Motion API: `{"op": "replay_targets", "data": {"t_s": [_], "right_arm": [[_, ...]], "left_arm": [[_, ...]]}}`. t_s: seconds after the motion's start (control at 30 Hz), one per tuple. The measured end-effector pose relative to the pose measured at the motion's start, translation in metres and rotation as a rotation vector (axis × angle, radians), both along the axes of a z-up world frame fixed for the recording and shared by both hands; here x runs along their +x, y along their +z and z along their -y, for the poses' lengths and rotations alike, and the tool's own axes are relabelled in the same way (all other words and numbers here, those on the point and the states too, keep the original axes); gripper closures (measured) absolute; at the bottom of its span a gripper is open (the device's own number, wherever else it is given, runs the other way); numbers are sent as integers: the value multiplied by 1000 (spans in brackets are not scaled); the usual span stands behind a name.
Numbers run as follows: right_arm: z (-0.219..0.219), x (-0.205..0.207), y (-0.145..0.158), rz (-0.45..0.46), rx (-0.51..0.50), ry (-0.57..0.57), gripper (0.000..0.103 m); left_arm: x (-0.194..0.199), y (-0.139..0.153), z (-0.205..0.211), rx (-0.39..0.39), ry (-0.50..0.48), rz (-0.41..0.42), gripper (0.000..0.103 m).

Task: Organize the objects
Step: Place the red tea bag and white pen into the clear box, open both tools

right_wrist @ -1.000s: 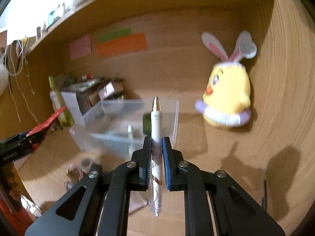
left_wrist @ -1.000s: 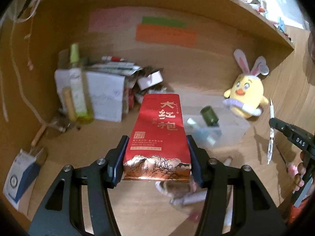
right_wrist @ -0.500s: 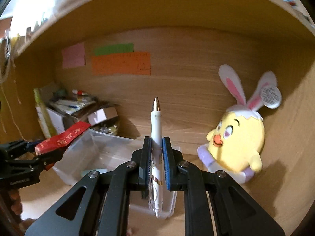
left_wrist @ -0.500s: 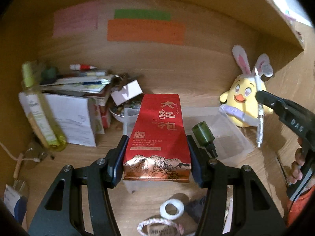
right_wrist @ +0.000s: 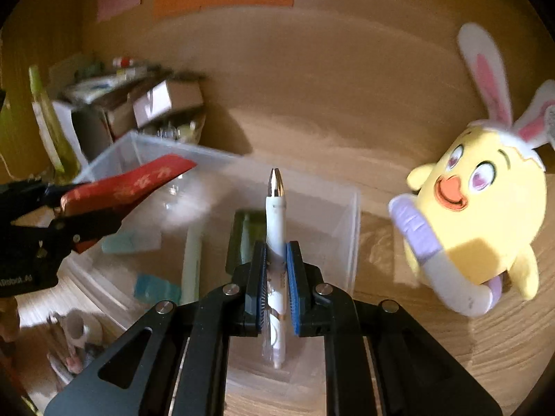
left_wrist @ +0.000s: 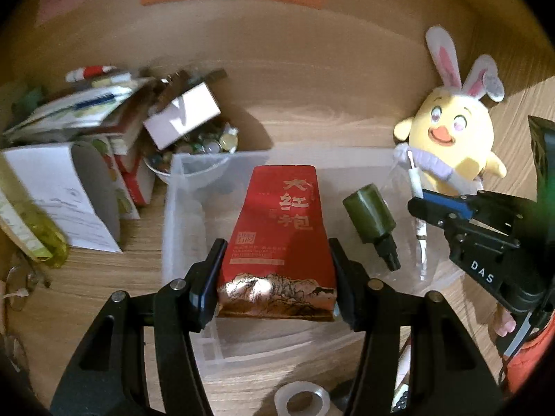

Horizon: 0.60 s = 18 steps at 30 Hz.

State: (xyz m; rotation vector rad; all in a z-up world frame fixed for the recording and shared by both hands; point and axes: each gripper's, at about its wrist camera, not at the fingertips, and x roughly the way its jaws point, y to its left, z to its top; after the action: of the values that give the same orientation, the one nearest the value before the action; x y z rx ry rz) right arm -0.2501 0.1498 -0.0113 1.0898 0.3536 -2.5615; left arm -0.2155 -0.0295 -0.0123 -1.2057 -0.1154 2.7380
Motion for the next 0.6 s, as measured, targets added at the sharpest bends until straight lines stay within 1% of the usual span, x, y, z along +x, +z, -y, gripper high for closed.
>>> {"op": "replay_targets", "data": {"t_s": [0.13,0.2,0.33,0.4,0.47,0.5,0.57,0.6], "right_arm": [[2,-5,-10,47,20,18,93],[2,-7,-14,65,23,12,92],[2,-7,-16,82,39,1,92],[3,-6,-14,85,41,-1,89],[0,-1,-9,77,32,-7,75],[-2,4,-4,61,18,-10,71],[-5,12,5,38,0,-12,58],[-8,18,11,25,-12,-12,55]], "left_arm": [[-5,-9,-2,3,-21,38,47],[-5,-9,-4,-12,-23,41,47],[0,-5,-3,4,-38,40,46],[6,0,-1,-2,-34,25,45],[12,7,2,-4,-27,7,38],[16,11,4,-3,-22,-5,36],[25,19,7,-3,-13,-33,28],[30,23,9,-5,-8,-47,26]]}}
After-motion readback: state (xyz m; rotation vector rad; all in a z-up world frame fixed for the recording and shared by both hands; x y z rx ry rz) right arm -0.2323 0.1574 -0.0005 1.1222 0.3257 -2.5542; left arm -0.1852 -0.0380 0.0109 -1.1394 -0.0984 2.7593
